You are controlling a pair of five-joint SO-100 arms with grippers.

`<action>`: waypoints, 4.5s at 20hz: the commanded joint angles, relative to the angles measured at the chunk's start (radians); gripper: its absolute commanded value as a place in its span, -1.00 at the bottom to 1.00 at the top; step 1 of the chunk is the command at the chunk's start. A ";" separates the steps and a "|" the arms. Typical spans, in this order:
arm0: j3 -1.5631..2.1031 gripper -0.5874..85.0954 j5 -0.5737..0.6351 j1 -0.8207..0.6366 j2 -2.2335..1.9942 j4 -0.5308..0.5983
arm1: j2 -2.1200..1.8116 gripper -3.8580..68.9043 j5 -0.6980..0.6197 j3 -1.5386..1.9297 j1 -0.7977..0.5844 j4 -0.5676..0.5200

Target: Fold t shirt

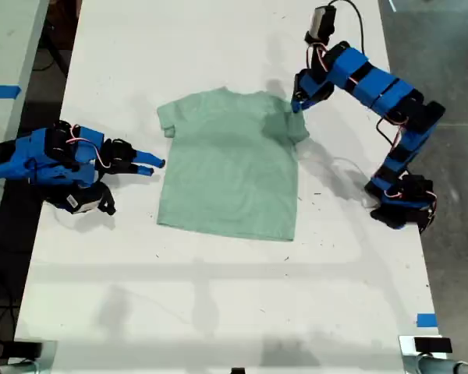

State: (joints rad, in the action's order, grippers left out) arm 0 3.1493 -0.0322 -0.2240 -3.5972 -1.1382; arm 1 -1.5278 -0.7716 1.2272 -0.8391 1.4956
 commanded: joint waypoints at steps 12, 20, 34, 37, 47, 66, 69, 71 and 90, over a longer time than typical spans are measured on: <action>-0.009 -0.57 -0.014 -0.008 -0.008 0.021 | 0.304 -0.86 0.077 -0.273 0.417 -0.324; -0.009 -0.57 -0.014 -0.008 -0.008 0.021 | 0.178 -0.40 0.107 -0.310 0.393 -0.173; -0.009 -0.57 -0.014 -0.008 -0.008 0.021 | -1.364 -0.86 0.442 1.058 0.776 -0.060; -0.009 -0.57 -0.014 -0.008 -0.008 0.021 | -1.813 -0.86 0.460 1.483 0.816 -0.092; -0.009 -0.57 -0.014 -0.006 -0.008 0.021 | -1.977 -0.85 0.423 1.850 0.798 -0.104; -0.009 -0.57 -0.014 -0.009 -0.008 0.021 | -1.977 -0.85 0.436 1.852 0.805 -0.104; -0.012 -0.57 -0.023 -0.003 -0.008 0.014 | -1.977 -0.85 0.436 1.852 0.807 -0.104; -0.012 -0.57 -0.023 0.012 -0.008 0.015 | -1.977 -0.85 0.434 1.852 0.807 -0.104; -0.026 -0.58 -0.225 0.005 -0.008 0.037 | -1.977 -0.85 0.436 1.852 0.808 -0.104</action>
